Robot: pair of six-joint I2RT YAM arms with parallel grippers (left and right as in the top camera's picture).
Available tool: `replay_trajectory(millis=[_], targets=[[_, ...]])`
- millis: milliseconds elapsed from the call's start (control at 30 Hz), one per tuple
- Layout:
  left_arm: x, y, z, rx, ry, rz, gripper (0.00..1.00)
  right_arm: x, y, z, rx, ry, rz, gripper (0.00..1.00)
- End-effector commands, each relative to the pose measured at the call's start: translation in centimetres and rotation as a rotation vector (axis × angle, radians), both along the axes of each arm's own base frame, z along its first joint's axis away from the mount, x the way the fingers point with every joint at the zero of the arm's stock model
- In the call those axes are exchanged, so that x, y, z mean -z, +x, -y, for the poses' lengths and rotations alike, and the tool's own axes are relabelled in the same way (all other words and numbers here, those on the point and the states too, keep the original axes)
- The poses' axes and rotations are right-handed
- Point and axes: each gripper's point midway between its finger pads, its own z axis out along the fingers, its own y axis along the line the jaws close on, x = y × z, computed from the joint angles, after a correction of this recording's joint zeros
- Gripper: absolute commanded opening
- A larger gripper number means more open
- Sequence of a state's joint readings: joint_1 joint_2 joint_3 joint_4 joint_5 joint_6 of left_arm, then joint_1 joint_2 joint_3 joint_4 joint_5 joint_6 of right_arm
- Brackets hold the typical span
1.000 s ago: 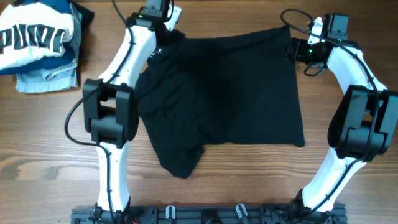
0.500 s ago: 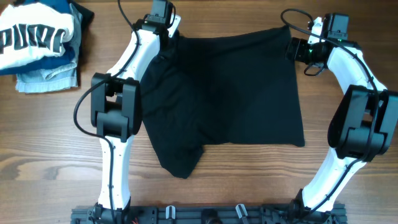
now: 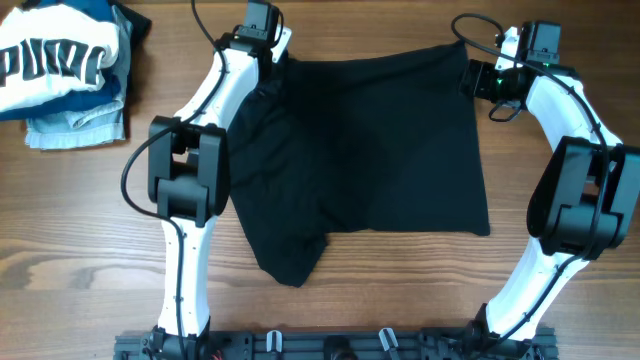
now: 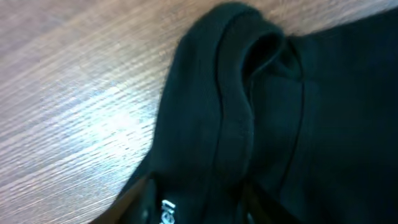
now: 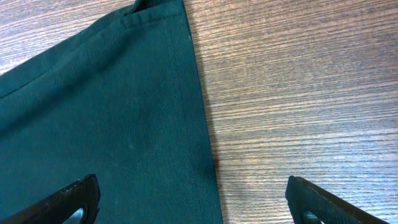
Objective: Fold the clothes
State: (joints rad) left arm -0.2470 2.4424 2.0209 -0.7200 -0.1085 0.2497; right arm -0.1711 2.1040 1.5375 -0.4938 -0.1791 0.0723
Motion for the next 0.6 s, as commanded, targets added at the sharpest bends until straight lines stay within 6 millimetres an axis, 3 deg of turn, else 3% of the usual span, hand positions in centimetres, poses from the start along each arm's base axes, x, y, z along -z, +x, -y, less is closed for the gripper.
replay_trajectory(millis=[0,200,467,567], targets=[[1.7,0.0,-0.1,0.000,0.025,-0.017,0.34,0.7,0.0,-0.3,-0.025,0.003,-0.007,0.96],[1.0,1.1,-1.4,-0.063,0.086,0.043,0.22,0.7,0.1,-0.3,-0.025,0.003,-0.006,0.95],[-1.6,1.8,-1.9,-0.082,0.103,0.102,0.22,0.3,0.7,-0.2,-0.026,-0.003,0.024,0.88],[-3.0,2.0,-1.8,-0.084,0.097,0.126,0.10,0.3,0.8,-0.2,-0.026,-0.003,0.027,0.84]])
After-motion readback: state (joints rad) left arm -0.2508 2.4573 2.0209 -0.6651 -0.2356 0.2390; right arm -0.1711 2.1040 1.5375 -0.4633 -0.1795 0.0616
